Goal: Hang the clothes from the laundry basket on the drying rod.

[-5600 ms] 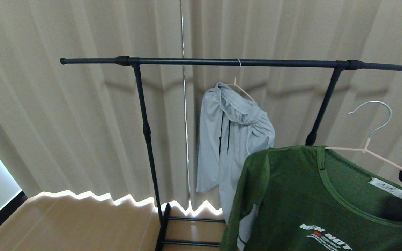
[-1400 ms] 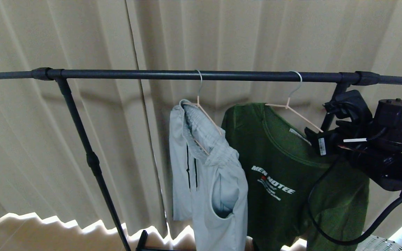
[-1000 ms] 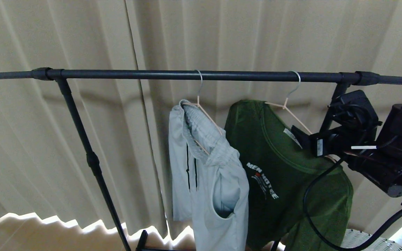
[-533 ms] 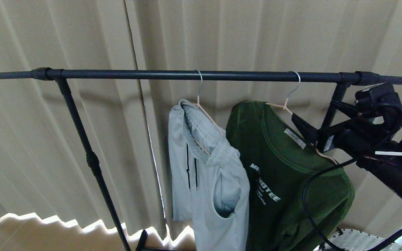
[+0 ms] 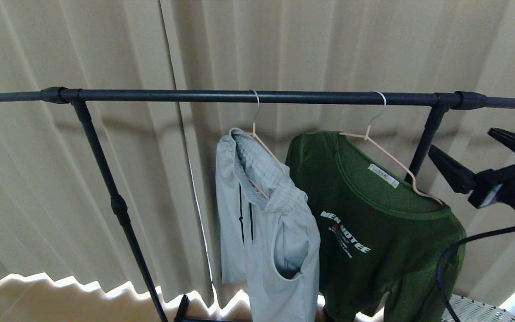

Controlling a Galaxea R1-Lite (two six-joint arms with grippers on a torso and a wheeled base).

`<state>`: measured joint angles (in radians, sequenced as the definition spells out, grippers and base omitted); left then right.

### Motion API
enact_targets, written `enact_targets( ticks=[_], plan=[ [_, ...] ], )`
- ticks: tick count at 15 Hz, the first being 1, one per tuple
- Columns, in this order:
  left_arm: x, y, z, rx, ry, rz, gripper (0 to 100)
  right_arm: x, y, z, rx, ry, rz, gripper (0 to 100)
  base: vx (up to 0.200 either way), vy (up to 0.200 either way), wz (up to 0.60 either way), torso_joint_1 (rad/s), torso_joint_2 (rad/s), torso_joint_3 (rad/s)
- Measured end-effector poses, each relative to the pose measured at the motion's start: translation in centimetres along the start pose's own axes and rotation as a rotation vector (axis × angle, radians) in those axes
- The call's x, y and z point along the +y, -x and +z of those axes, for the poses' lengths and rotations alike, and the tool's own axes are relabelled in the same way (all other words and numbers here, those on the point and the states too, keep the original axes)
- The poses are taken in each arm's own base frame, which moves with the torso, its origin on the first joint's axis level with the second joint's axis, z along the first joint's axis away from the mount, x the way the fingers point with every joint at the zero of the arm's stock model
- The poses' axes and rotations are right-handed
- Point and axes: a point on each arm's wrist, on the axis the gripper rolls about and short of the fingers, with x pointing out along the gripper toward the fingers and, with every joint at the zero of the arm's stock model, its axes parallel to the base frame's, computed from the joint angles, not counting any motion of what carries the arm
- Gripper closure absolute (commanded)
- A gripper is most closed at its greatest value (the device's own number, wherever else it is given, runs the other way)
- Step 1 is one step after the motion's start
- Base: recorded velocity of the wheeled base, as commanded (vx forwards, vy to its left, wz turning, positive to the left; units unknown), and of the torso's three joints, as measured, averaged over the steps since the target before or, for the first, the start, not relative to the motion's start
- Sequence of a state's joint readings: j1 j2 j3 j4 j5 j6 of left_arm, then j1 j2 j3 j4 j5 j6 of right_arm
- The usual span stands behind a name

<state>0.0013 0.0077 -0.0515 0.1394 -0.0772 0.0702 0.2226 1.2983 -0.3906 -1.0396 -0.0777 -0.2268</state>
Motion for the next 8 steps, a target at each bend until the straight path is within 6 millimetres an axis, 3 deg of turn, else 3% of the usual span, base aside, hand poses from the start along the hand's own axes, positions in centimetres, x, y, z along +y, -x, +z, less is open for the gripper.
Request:
enact_targets(
  ticks=[4, 8],
  plan=[
    [0.0, 0.0, 0.0, -0.001, 0.008, 0.000, 0, -2.3, 7.0, -1.8, 0.303, 0.019, -0.112, 0, 0.000, 0.000, 0.00, 0.000, 0.00, 0.000],
    [0.0, 0.0, 0.0, -0.002, 0.007, 0.000, 0, -1.5, 15.3, -3.7, 0.487, 0.006, -0.157, 0, 0.000, 0.000, 0.00, 0.000, 0.00, 0.000]
  ],
)
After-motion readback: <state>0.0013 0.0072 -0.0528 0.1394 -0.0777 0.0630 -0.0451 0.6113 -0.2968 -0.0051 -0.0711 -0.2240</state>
